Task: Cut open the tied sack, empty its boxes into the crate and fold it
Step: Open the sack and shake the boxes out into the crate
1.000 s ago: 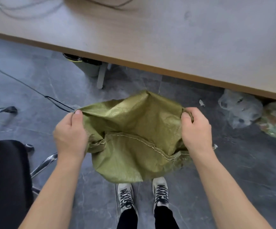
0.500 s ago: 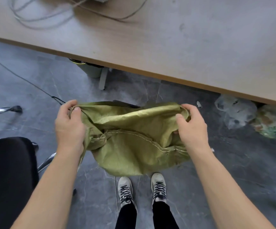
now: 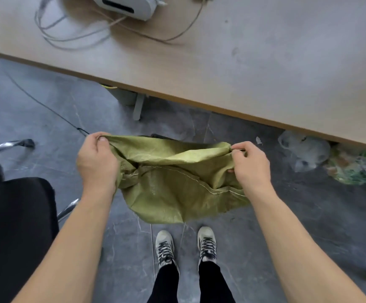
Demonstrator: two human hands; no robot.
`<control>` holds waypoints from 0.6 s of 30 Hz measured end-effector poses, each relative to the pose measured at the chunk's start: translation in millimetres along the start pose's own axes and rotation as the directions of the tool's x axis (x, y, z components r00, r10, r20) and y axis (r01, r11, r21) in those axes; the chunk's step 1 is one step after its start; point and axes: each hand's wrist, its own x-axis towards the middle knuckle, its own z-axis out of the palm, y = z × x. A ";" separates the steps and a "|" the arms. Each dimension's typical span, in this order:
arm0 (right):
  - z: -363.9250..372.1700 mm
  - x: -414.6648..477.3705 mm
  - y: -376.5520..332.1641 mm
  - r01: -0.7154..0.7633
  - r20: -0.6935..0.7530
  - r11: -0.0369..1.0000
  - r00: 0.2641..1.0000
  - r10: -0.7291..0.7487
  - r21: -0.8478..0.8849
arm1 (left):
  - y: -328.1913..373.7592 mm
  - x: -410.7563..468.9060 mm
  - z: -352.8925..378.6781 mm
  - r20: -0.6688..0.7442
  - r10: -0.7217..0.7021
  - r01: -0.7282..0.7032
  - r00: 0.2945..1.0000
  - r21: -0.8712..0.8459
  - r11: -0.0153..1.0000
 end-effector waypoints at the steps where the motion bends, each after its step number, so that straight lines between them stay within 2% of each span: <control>1: -5.3 0.9 -1.9 0.012 -0.029 0.999 1.000 -0.011 0.030 | 5.3 -0.3 -5.0 -0.007 0.023 -0.023 1.000 -0.020 1.000; 3: -8.3 -0.6 -3.7 0.016 -0.044 0.999 0.999 -0.014 0.031 | 6.1 1.2 -9.2 0.000 0.018 -0.018 1.000 -0.002 1.000; 6: -8.0 -11.2 -9.4 0.008 0.033 0.999 0.999 -0.007 -0.037 | 11.7 1.2 -11.4 0.055 -0.003 0.000 0.998 0.057 0.998; 9: -17.3 -11.5 -17.1 0.042 -0.003 0.999 0.999 -0.042 -0.007 | 18.9 5.4 -17.2 0.028 0.026 -0.027 0.999 0.048 0.998; 13: -11.8 -13.5 -17.6 0.019 0.055 0.998 0.998 -0.016 -0.065 | 15.4 2.0 -13.5 0.093 -0.072 0.061 0.993 0.115 0.992; 16: -16.0 -12.2 -17.6 0.049 0.006 0.999 0.999 -0.048 -0.011 | 18.0 2.9 -18.3 0.082 0.000 -0.007 0.997 0.082 0.997; 18: -17.4 -9.7 -15.8 0.026 -0.008 1.000 1.000 -0.026 0.009 | 15.4 4.5 -19.0 0.067 -0.005 -0.001 0.998 0.092 0.996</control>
